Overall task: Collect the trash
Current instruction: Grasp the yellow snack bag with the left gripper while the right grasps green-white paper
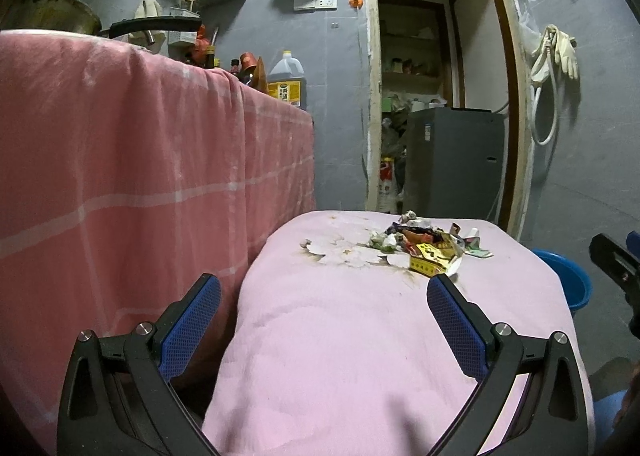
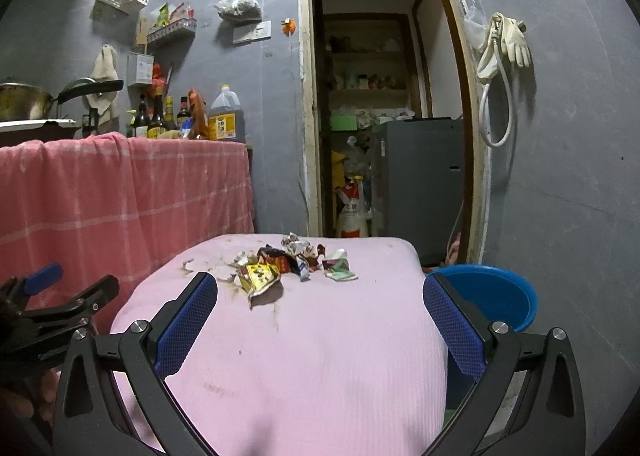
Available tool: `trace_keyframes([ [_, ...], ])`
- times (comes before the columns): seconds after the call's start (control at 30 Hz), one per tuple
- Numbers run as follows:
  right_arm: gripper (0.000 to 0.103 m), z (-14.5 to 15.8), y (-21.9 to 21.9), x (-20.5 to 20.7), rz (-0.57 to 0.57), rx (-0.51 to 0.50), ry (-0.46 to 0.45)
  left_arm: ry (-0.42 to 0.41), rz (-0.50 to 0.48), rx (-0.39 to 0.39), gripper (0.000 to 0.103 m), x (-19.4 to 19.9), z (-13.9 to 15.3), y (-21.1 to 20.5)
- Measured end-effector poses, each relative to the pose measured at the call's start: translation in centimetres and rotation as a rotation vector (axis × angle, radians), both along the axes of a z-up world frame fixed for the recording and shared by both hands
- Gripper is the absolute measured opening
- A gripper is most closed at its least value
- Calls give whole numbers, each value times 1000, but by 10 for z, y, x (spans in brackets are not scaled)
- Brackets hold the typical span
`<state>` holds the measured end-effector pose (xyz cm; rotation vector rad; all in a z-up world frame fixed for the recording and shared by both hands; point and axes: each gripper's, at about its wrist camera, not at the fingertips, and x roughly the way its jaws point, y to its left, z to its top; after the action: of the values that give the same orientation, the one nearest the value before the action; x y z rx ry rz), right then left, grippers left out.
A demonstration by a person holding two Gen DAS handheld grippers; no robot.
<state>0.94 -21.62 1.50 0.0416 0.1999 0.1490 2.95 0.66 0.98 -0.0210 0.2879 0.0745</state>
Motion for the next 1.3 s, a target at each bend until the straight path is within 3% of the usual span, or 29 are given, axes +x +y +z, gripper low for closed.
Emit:
trace_keyframes([
  [0.5, 103, 36, -14, 35, -19, -11, -105, -31, -13, -14, 101, 38, 25, -5],
  [0.83, 103, 46, -30, 76, -61, 11, -58, -50, -5, -39, 101, 66, 38, -3],
  [1.3, 103, 32, -43, 116, -54, -12, -13, 15, -16, -55, 101, 102, 33, -5],
])
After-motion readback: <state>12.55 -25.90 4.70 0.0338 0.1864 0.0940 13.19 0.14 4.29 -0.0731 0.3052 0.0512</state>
